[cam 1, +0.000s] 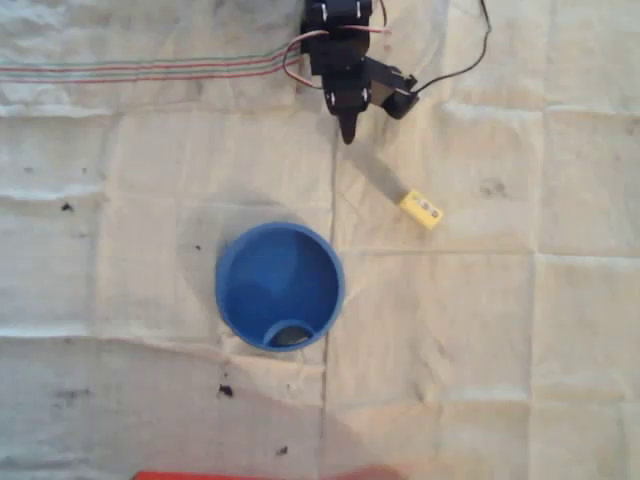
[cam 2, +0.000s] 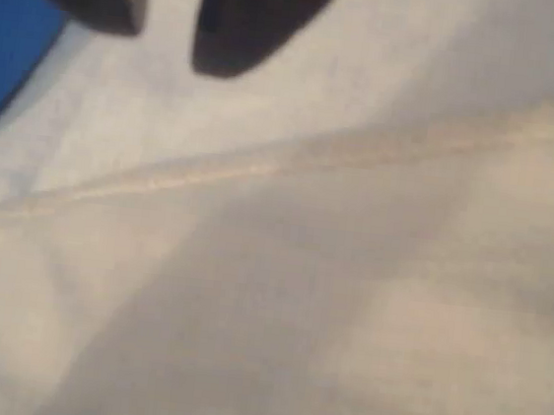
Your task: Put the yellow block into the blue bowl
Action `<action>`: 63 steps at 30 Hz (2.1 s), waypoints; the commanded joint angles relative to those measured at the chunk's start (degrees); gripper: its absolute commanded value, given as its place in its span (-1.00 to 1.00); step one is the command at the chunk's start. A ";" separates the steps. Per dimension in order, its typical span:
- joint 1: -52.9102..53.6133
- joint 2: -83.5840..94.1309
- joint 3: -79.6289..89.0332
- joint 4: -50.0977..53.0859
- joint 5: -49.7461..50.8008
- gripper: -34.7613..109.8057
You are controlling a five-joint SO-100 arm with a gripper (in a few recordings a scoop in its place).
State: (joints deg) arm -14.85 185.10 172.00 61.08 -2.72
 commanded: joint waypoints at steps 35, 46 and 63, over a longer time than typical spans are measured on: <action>-7.21 -24.79 -43.42 0.00 -13.54 -0.52; -14.68 -52.65 -67.24 2.37 -50.63 -0.51; -14.50 -63.46 -74.18 6.33 -105.64 -0.49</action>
State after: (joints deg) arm -29.00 122.34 102.48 67.41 -101.34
